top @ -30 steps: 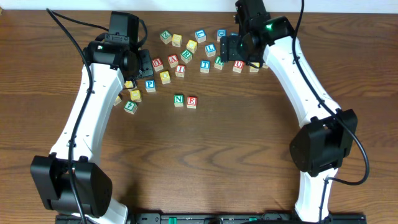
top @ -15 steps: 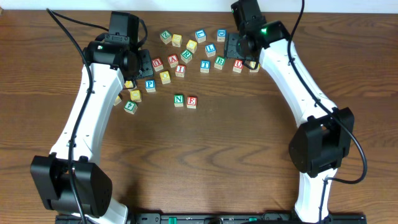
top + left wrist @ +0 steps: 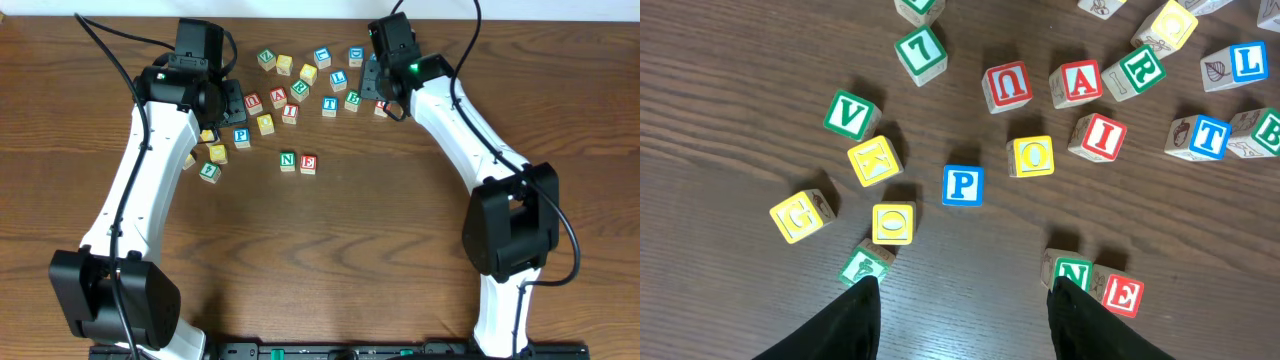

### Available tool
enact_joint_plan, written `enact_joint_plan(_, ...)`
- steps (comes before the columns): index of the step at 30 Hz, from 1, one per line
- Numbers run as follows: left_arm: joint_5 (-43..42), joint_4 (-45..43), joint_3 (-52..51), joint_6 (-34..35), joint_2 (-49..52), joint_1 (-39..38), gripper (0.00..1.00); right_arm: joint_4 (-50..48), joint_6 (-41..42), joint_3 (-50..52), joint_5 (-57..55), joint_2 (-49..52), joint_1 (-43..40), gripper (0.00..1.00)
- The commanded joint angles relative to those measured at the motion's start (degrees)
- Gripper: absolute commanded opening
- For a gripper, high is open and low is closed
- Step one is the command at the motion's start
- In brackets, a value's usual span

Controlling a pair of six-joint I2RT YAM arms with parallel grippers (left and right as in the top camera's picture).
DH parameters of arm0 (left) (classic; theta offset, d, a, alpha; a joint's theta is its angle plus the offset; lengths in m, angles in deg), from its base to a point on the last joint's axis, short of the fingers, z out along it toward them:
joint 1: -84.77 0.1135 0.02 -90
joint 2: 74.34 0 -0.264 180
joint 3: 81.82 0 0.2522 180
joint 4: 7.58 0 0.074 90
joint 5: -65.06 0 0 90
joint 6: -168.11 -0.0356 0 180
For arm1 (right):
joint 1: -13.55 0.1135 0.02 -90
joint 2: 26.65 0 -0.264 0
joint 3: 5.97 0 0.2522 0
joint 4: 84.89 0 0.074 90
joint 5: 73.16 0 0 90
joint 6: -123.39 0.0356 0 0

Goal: Spell out NEURIPS
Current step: 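Move the right gripper over the red U block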

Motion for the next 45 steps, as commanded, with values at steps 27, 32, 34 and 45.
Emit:
enact_joint_plan(27, 0.5, 0.2, -0.5, -0.1, -0.7, 0.2, 0.54, -1.7, 0.9, 0.5, -1.7, 6.0, -1.0, 0.71)
enact_joint_plan(32, 0.5, 0.2, -0.5, -0.1, -0.7, 0.1, 0.53, -1.9, 0.9, 0.5, -1.8, 6.2, -1.0, 0.71)
enact_joint_plan(34, 0.5, 0.2, -0.5, -0.1, -0.7, -0.1, 0.54, -2.4, 0.9, 0.5, -1.8, 6.8, -1.0, 0.7)
enact_joint_plan(45, 0.5, 0.2, -0.5, -0.1, -0.7, -0.1, 0.53, -2.4, 0.9, 0.5, -1.8, 9.9, -1.2, 0.63)
